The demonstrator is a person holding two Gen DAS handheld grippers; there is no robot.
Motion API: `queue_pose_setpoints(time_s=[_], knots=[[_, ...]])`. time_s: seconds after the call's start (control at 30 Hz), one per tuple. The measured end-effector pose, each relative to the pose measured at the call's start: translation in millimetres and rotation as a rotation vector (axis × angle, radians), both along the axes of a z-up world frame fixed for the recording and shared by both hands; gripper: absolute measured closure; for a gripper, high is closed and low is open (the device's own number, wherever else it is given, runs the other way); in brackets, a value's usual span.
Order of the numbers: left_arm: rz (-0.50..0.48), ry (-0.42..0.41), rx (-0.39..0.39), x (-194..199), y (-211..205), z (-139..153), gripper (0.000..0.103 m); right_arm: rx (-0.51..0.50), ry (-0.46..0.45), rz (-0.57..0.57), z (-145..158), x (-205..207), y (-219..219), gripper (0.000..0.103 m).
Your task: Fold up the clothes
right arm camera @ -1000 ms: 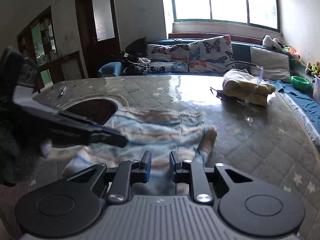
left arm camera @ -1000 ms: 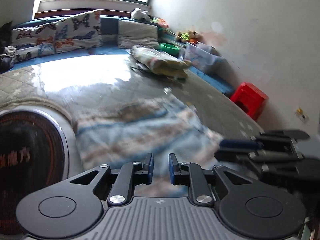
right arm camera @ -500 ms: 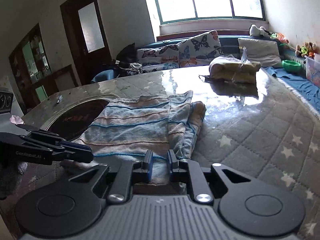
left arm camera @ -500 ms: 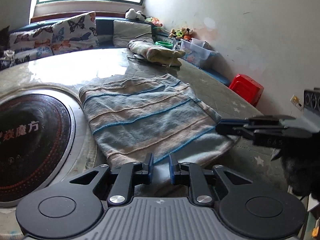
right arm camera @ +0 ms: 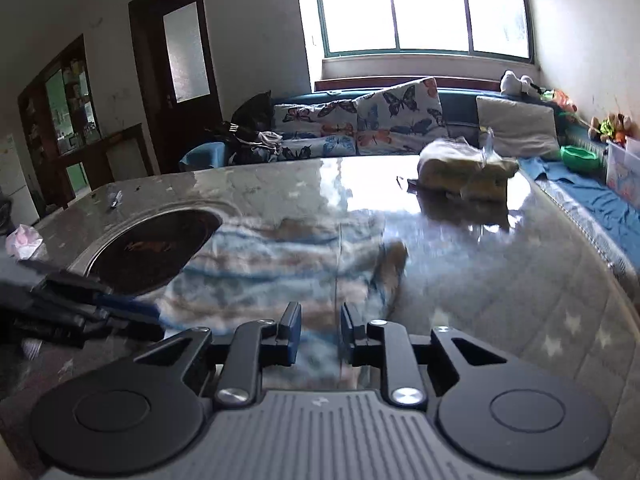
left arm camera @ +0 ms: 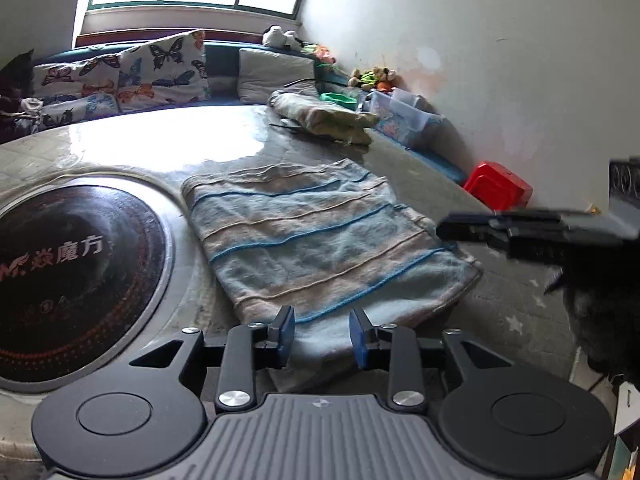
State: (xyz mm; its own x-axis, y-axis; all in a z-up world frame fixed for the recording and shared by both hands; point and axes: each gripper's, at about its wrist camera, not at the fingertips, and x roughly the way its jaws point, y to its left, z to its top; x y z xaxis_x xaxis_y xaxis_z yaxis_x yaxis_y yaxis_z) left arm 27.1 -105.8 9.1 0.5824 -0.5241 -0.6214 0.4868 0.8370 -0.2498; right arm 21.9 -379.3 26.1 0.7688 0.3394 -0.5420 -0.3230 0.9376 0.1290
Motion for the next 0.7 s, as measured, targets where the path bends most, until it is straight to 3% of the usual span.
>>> queue_pose_setpoints(time_s=[0.17, 0.3, 0.5, 0.7], knots=[[0.007, 0.011, -0.005, -0.6, 2.5, -3.3, 0.070, -0.005, 0.020, -0.029, -2.4, 38.2, 10.7, 0.082], [0.004, 0.018, -0.003, 0.4, 3.5, -6.2, 0.070, -0.017, 0.094, -0.079, -21.8, 66.9, 10.5, 0.082], [0.002, 0.021, -0.008, 0.9, 5.0, -6.4, 0.070, -0.012, 0.069, -0.082, -17.0, 68.2, 8.8, 0.081], [0.004, 0.024, -0.014, 0.3, 5.8, -7.0, 0.070, -0.004, 0.103, -0.120, -15.3, 91.1, 9.5, 0.079]])
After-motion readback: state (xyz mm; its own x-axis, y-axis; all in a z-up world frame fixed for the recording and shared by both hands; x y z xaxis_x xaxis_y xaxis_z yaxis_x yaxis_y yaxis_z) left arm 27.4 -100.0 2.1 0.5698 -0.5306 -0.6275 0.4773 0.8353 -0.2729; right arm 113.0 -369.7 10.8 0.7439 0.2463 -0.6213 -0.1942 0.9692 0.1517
